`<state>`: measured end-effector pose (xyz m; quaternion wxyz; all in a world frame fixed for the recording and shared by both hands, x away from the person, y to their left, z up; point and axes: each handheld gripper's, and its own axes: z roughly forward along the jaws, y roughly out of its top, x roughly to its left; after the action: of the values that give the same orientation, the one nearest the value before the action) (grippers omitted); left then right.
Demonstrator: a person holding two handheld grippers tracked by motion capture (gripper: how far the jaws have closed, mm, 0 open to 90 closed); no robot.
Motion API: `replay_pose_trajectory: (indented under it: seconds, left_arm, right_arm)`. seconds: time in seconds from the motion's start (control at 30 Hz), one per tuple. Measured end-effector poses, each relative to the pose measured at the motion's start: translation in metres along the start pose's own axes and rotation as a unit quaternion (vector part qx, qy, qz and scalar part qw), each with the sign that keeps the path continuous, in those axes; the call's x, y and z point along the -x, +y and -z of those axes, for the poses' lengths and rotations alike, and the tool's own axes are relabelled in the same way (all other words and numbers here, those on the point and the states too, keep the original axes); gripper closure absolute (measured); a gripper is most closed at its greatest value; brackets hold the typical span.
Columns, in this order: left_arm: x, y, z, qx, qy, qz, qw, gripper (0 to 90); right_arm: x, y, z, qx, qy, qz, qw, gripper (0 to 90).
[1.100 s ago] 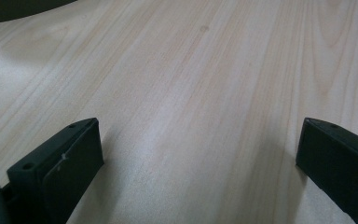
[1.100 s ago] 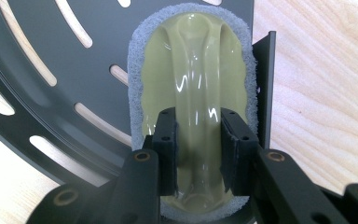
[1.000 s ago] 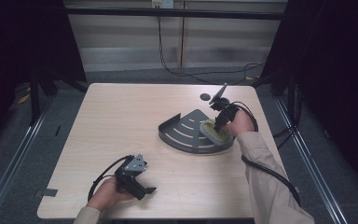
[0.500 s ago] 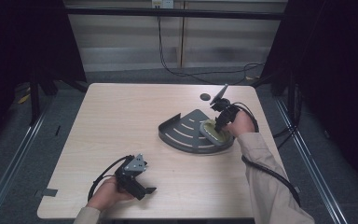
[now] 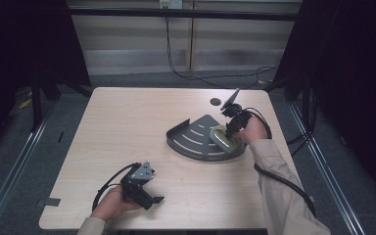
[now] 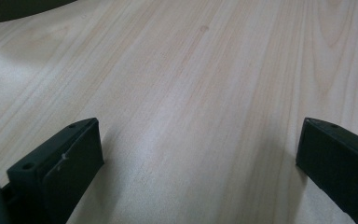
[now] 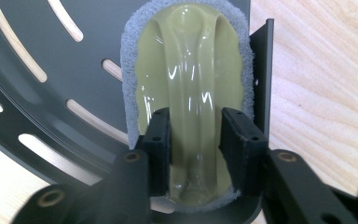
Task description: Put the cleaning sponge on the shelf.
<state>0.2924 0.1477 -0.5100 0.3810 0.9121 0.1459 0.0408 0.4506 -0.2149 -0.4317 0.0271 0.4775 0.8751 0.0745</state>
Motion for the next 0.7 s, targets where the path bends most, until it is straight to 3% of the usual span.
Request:
replay_pose_trajectory:
  seconds: [0.7]
  left_arm:
    - [0.0001, 0.0001, 0.0002, -0.001, 0.0, 0.001, 1.0, 0.0]
  right_arm:
    - [-0.0044, 0.0022, 0.0077, -0.001, -0.017, 0.008, 0.9998, 33.9]
